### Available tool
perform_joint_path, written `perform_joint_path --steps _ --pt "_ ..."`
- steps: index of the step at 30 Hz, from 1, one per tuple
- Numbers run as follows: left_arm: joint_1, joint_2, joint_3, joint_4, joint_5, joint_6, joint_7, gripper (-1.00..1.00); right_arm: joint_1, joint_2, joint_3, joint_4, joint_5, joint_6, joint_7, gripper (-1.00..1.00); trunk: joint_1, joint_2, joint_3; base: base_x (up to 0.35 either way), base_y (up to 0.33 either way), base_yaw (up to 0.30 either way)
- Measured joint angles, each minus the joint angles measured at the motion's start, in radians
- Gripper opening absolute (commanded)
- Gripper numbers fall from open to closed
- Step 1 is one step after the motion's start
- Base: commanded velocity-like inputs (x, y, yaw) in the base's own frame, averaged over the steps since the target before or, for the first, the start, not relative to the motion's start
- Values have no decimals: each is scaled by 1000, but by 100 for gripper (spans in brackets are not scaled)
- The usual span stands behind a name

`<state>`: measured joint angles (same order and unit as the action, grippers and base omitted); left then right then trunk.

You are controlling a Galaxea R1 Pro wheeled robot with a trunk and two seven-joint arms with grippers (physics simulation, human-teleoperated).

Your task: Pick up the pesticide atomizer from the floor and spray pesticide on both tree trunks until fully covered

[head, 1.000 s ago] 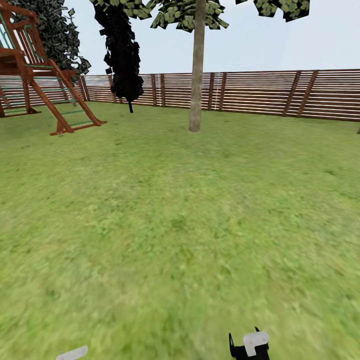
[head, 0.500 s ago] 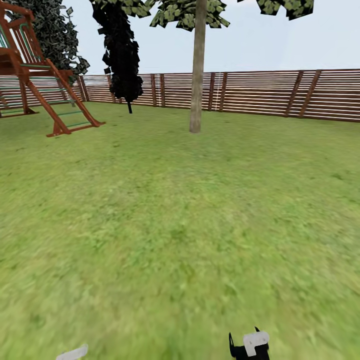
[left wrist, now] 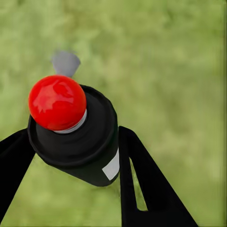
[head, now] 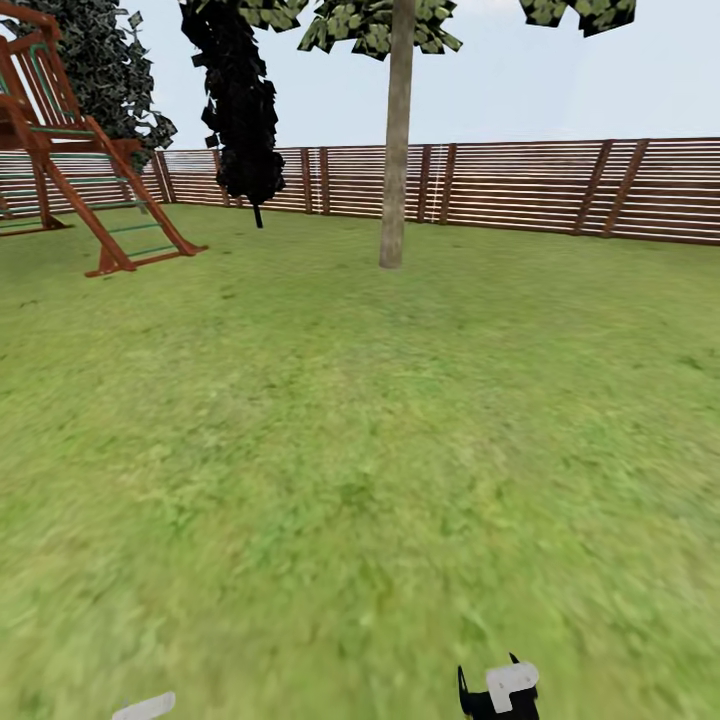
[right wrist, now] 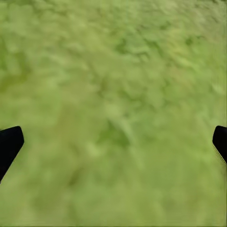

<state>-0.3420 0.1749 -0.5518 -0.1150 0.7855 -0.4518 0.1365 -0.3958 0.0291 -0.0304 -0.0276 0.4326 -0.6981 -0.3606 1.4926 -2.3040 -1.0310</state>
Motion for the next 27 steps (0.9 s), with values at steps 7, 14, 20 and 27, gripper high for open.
perform_joint_path --steps 7,14,20,27 --pt "0 0 1 0 0 -1 0 -100 0 0 0 0 0 0 0 100 0 0 0 340 0 0" --pt "0 0 1 0 0 -1 0 -100 0 0 0 0 0 0 -1 100 0 0 0 340 0 0" --pt "0 0 1 0 0 -1 0 -100 0 0 0 0 0 0 0 100 0 0 0 340 -27 0" --pt "0 0 1 0 0 0 0 -100 0 0 0 0 0 0 0 100 0 0 0 340 -79 0"
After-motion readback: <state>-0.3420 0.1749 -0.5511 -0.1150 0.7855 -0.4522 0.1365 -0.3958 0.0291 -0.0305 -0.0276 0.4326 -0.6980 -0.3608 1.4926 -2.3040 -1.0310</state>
